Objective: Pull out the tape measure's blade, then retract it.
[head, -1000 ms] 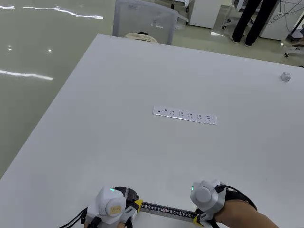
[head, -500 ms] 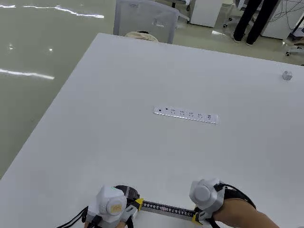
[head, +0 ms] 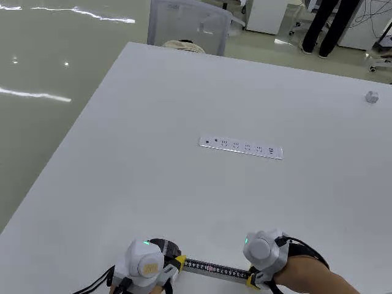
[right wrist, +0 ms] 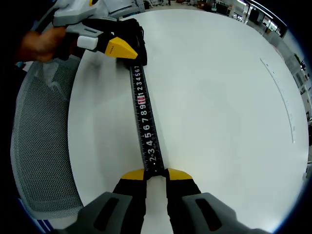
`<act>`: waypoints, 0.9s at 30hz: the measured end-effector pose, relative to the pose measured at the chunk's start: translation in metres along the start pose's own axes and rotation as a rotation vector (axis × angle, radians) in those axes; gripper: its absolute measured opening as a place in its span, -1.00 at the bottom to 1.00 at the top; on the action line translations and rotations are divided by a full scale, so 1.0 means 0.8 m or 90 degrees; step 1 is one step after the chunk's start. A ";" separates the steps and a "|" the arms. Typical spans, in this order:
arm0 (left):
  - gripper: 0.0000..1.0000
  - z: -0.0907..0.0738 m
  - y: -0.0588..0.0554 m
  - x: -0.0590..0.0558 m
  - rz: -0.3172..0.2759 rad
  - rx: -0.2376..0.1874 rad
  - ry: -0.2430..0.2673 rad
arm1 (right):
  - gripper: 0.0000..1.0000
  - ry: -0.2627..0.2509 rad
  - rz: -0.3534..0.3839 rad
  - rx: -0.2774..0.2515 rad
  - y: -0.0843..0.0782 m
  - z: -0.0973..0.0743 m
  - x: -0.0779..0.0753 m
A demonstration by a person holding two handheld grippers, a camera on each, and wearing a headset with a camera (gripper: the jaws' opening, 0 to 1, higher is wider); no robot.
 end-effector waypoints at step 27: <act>0.22 0.000 -0.001 0.000 -0.001 -0.007 -0.004 | -0.71 0.000 -0.003 -0.009 0.010 0.004 0.000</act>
Point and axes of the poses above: the centre of the closed fingertips' face, and the gripper's own axes: z roughly forward along the fingers, x roughly to its left, y roughly out of its top, the point moved 6 cm from there along -z, roughly backward along the fingers, and after that the axes turned 13 degrees about y, right-handed, at the moved point
